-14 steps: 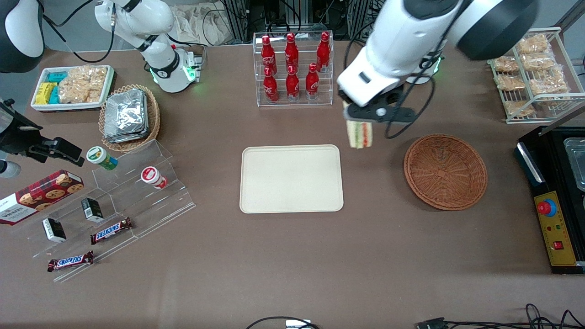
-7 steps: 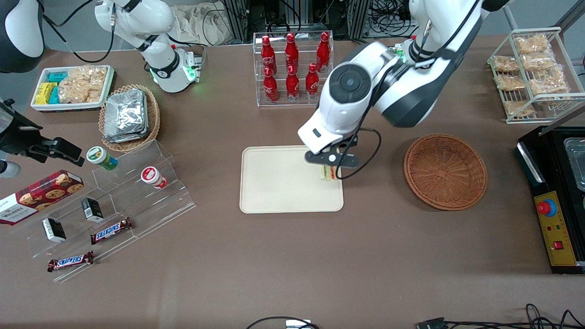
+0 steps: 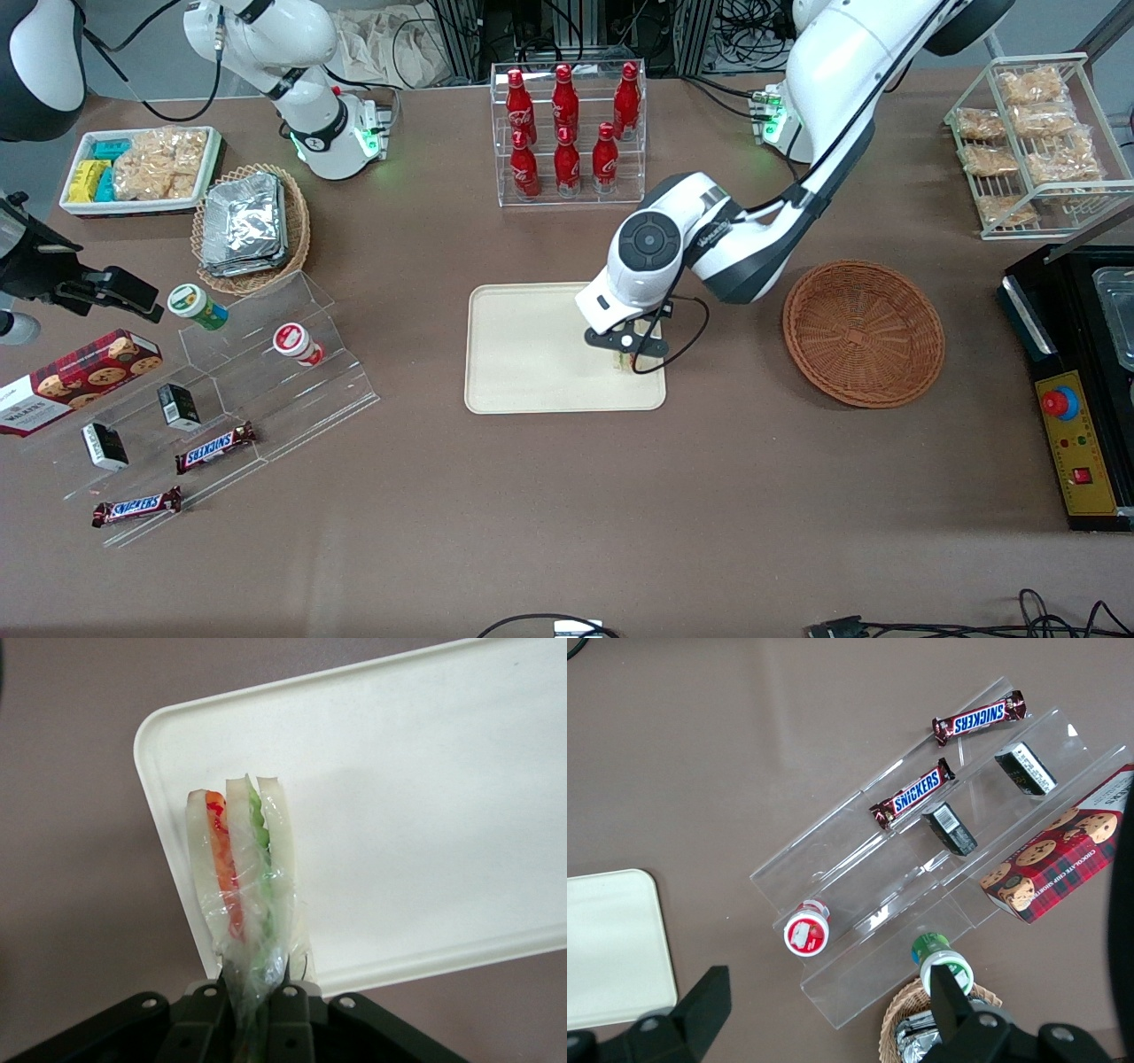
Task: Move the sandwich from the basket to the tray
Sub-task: 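Lower the sandwich onto the tray with the left gripper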
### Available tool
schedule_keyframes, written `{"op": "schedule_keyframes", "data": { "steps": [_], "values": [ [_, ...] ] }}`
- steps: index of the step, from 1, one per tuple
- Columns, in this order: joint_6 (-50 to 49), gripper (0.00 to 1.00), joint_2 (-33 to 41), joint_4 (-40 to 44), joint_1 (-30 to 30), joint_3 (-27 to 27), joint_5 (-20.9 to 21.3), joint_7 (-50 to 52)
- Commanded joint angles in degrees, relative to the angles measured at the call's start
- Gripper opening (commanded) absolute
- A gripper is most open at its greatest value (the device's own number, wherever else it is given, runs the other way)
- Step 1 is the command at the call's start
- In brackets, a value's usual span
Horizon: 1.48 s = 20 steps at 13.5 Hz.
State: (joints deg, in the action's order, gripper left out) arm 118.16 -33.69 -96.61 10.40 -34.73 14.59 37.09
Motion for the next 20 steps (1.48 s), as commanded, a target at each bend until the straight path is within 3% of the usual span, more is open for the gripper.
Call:
{"op": "schedule_keyframes", "data": {
  "steps": [1, 6, 7, 8, 9, 20],
  "values": [
    [3.29, 0.0, -2.51, -1.11, -0.64, 0.7, 3.68, 0.79],
    [7.52, 0.0, -4.54, -2.71, -0.73, 2.56, 3.78, 0.97],
    [7.52, 0.07, -4.63, -2.71, -0.82, 2.56, 3.78, 1.4],
    [7.52, 0.65, -4.89, -2.71, -0.82, 2.65, 3.52, 1.84],
    [7.44, 1.0, -4.81, -2.8, -0.82, 2.65, 3.51, 1.94],
    [6.82, 1.0, -4.02, -2.27, -1.08, 2.56, 2.9, 1.85]
  ]
}}
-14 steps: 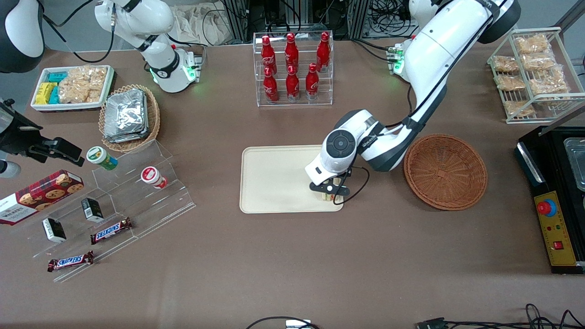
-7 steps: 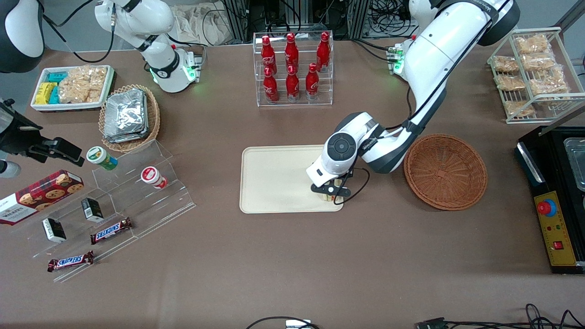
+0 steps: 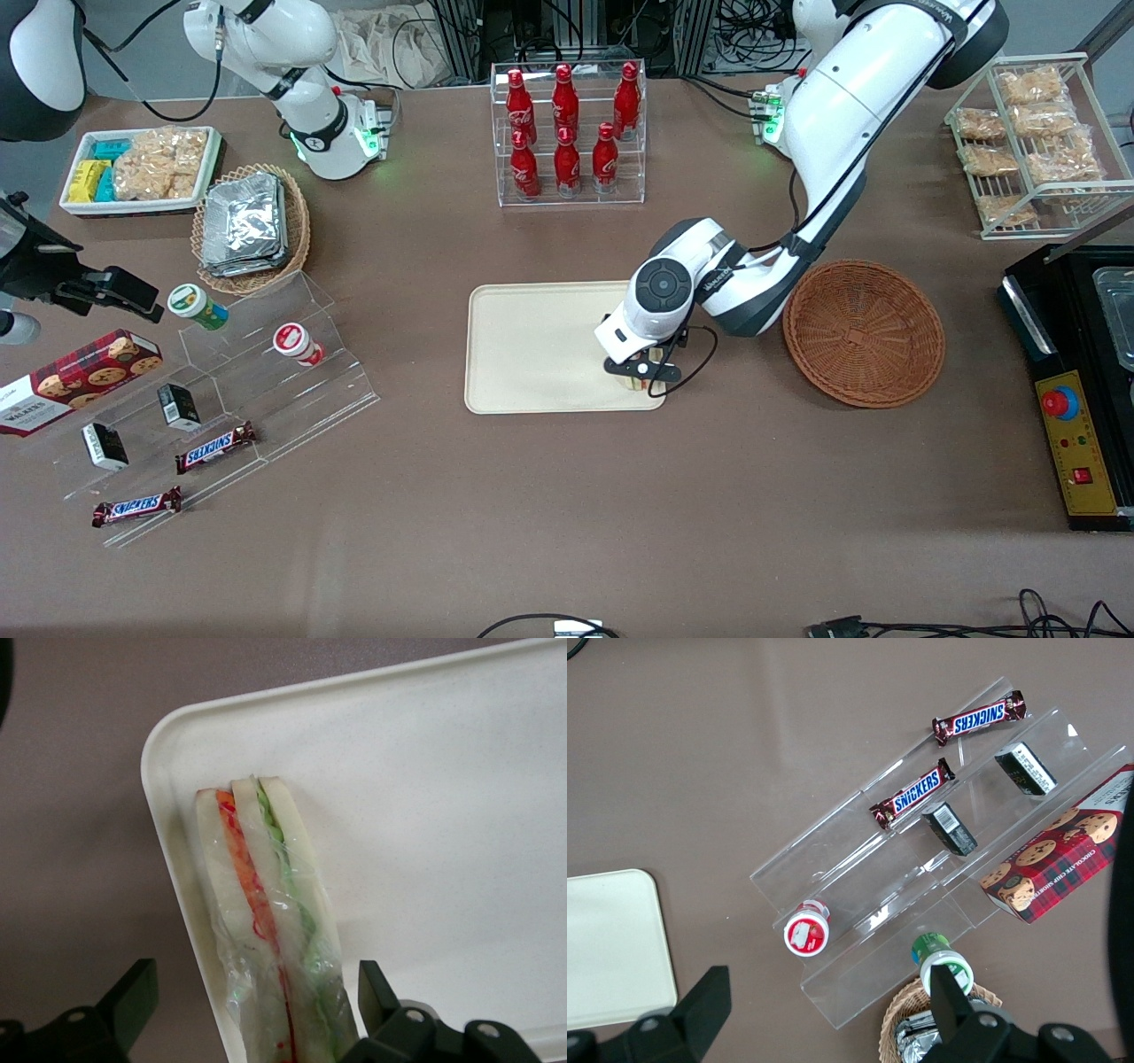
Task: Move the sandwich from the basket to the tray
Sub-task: 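Lower the sandwich onto the tray with the left gripper, then open the left gripper to release the sandwich on the tray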
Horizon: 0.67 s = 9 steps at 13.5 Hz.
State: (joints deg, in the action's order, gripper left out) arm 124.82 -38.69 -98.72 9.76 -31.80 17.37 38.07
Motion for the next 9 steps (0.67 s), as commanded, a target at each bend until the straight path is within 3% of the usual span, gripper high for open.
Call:
{"op": "schedule_keyframes", "data": {
  "steps": [1, 4, 7, 9],
  "values": [
    [-0.02, 1.0, 1.77, -0.07, -1.14, -0.37, 0.12, 0.69],
    [-5.26, 1.0, 7.99, 0.8, -5.8, -2.9, -3.03, -0.01],
    [-17.73, 1.0, 18.79, 5.1, -7.04, -3.27, -8.22, -0.1],
    [-27.13, 1.0, 23.38, 10.01, -7.82, -3.0, -8.76, -0.28]
  ]
}}
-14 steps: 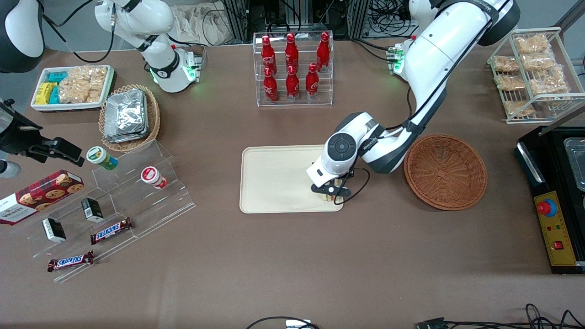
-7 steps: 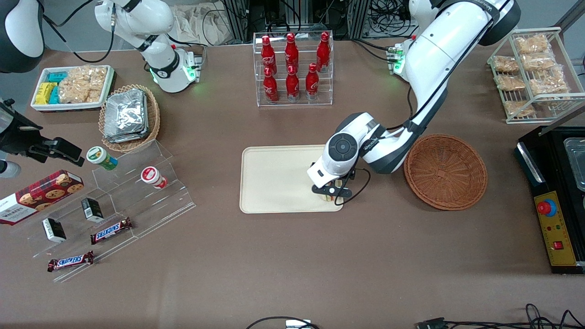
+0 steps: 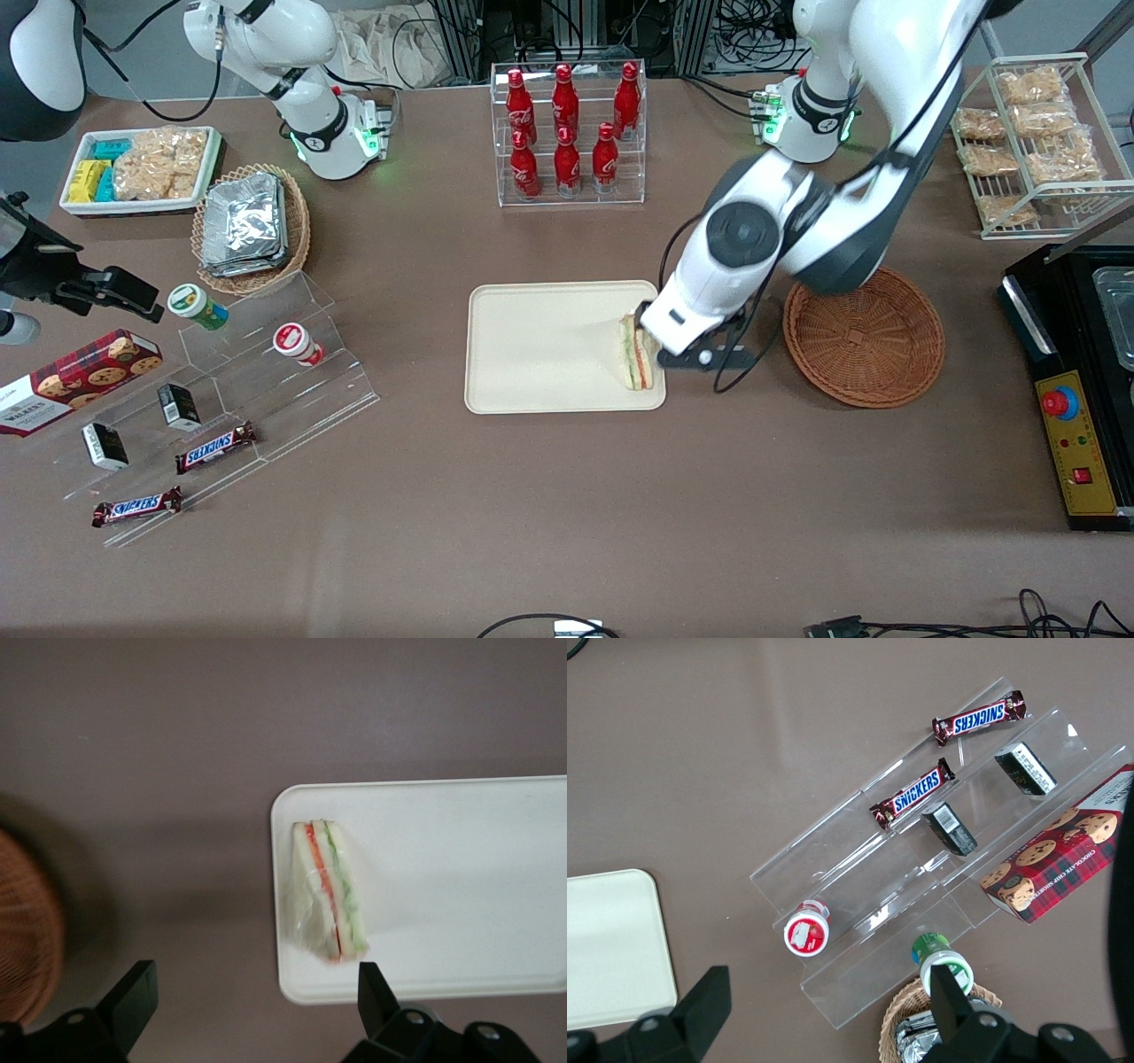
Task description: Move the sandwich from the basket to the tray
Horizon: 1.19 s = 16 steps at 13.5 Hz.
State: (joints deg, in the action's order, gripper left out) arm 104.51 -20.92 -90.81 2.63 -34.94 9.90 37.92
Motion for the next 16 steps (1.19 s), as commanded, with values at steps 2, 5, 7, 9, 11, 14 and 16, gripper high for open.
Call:
{"op": "schedule_keyframes", "data": {
  "steps": [2, 5, 7, 9, 11, 14, 16],
  "values": [
    [-13.77, 1.0, 6.15, 7.72, -1.22, 0.05, -1.38, -1.62],
    [-18.98, 1.0, 9.12, 9.6, -4.8, 0.14, -1.46, -6.0],
    [-20.65, 1.0, 11.5, 9.24, -8.58, 0.23, -2.95, -10.83],
    [-20.92, 1.0, 13.35, 8.29, -13.5, 0.23, -4.1, -17.23],
    [-20.83, 1.0, 15.46, 6.7, -17.29, 0.14, -4.45, -21.21],
    [-20.57, 1.0, 18.36, 4.59, -14.0, 8.51, -6.63, -27.97],
    [-19.52, 1.0, 20.73, 1.78, -1.28, 25.89, -10.59, -30.44]
  ]
}}
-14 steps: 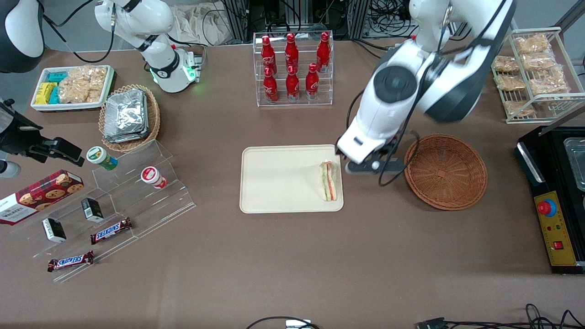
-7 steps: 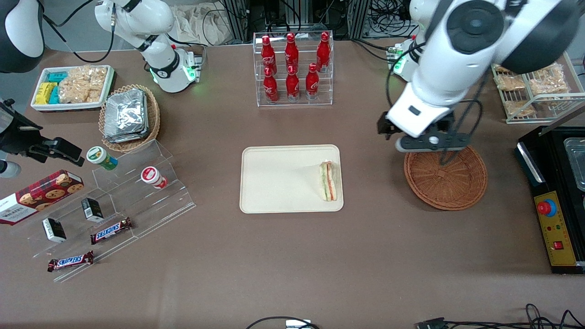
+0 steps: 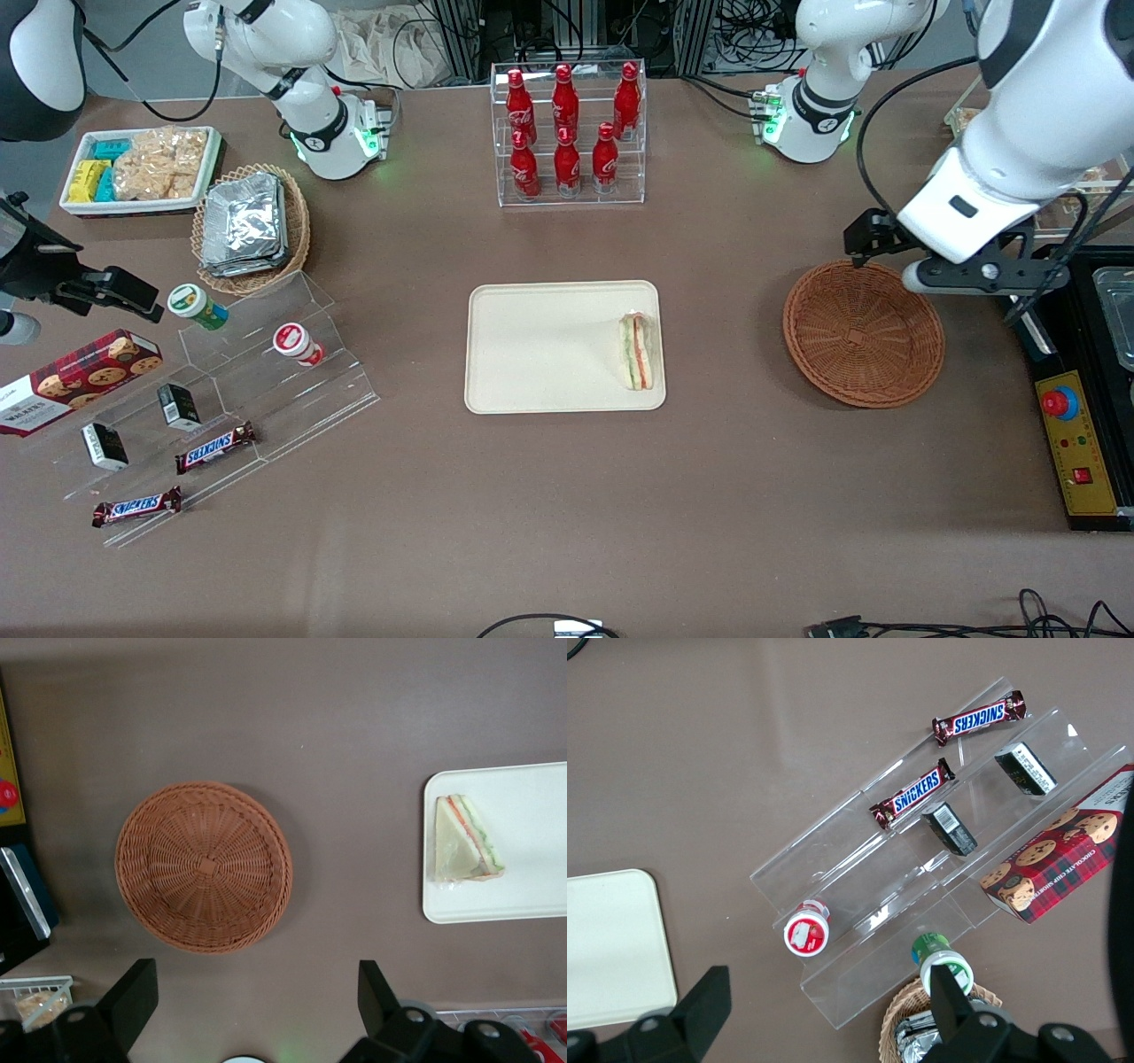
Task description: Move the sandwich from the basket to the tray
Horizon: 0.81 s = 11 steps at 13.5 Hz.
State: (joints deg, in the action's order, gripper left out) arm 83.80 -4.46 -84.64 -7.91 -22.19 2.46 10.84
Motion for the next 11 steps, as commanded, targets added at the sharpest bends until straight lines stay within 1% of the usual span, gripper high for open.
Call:
{"op": "schedule_keyframes", "data": {
  "steps": [1, 2, 4, 6, 8, 11],
  "values": [
    [1.8, 1.0, 5.25, -5.96, 13.06, 18.1, -3.25, -5.54],
    [2.77, 1.0, 6.56, -7.71, 13.88, 20.94, -3.17, -6.61],
    [3.39, 1.0, 8.67, -10.1, 13.89, 22.1, -1.77, -6.89],
    [3.13, 1.0, 9.3, -10.2, 13.89, 23.77, -1.06, -8.19],
    [2.25, 1.0, 8.69, -9.05, 13.8, 24.21, -0.53, -8.82],
    [2.25, 1.0, 7.63, -7.13, 15.81, 24.22, 2.28, -6.72]
  ]
}}
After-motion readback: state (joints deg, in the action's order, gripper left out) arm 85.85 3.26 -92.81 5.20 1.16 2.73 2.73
